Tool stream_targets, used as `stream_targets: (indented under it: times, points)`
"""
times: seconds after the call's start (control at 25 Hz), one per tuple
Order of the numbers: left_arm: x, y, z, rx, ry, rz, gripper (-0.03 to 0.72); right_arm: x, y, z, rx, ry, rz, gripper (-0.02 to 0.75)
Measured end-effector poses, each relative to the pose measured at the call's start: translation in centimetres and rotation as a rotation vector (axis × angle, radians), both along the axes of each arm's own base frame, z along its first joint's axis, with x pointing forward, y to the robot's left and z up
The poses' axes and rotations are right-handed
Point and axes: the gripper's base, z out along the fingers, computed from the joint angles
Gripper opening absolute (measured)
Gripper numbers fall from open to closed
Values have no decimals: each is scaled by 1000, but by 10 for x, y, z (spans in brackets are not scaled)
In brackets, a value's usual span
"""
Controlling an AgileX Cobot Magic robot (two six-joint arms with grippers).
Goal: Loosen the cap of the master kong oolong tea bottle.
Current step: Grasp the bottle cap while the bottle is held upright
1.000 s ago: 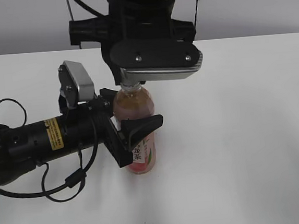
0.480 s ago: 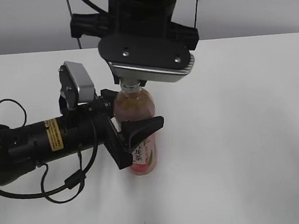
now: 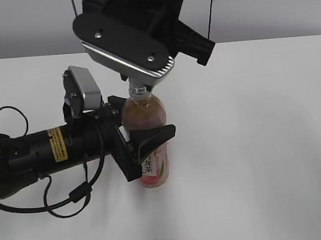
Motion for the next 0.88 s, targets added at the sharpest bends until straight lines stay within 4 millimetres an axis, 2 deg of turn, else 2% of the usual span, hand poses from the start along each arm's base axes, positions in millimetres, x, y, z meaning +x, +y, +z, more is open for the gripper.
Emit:
stream_targets:
  times: [0.28,0.44,0.56,0.72,0.88]
  points:
    - [0,0,0,0,0,1,445,1,-2,3,8,4,-85,278]
    - [-1,-1,0,5,-9,-14,445,3,-4,15,65,-17,-257,276]
    - [-2,-1,0,6,-11,-18,445,6,-14,26,119,-2,-447,276]
    - [-2,-1,0,6,-11,-18,445,26,-40,23,164,53,-770,275]
    - [-2,-1,0,5,-11,-18,444,52,-85,-5,123,127,-1085,275]
